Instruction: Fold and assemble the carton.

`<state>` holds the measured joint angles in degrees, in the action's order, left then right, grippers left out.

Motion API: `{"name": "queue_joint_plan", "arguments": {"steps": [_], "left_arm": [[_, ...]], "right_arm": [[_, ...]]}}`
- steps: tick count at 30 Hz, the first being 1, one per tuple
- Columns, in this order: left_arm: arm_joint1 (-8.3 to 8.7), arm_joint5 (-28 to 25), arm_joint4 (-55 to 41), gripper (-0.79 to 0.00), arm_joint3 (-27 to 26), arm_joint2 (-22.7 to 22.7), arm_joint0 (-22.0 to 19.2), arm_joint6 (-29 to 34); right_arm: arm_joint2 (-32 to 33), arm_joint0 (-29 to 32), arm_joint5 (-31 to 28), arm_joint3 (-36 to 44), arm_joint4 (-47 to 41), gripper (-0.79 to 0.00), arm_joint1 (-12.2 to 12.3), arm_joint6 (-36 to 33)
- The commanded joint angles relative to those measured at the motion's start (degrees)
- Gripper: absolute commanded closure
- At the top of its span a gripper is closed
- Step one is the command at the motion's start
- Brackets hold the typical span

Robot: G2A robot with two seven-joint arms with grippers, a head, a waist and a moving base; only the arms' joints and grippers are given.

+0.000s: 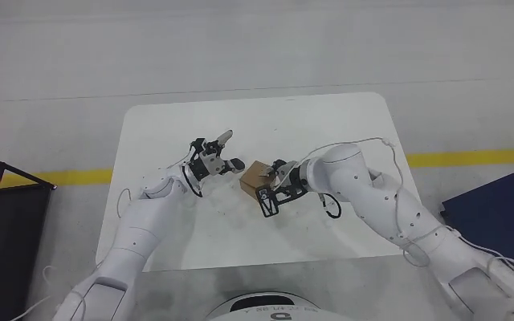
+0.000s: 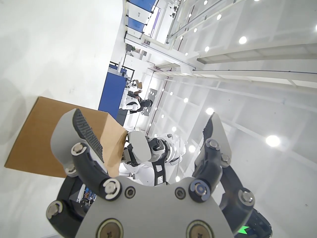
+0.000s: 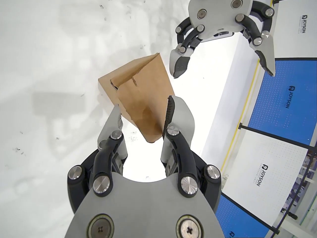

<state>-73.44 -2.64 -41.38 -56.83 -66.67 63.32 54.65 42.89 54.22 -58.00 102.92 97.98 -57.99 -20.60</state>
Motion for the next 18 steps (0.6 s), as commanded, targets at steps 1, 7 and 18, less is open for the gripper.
{"name": "queue_joint_plan", "arguments": {"steps": [1,7,18], "left_arm": [[-0.03,-0.1,0.0,-0.785,0.3,0.0,-0.2,0.1],[-0.01,-0.4,0.0,-0.785,1.0,-0.1,-0.5,0.3],[-0.42,-0.7,0.2,-0.785,1.3,1.1,-0.4,0.1]], "right_arm": [[-0.9,-0.9,0.0,0.1,-0.9,-0.462,0.3,-0.4],[-3.0,-3.4,0.0,0.6,-6.0,-0.594,1.4,-1.5],[-6.4,-8.1,0.0,-0.2,-12.6,-0.523,2.3,-4.0]]}}
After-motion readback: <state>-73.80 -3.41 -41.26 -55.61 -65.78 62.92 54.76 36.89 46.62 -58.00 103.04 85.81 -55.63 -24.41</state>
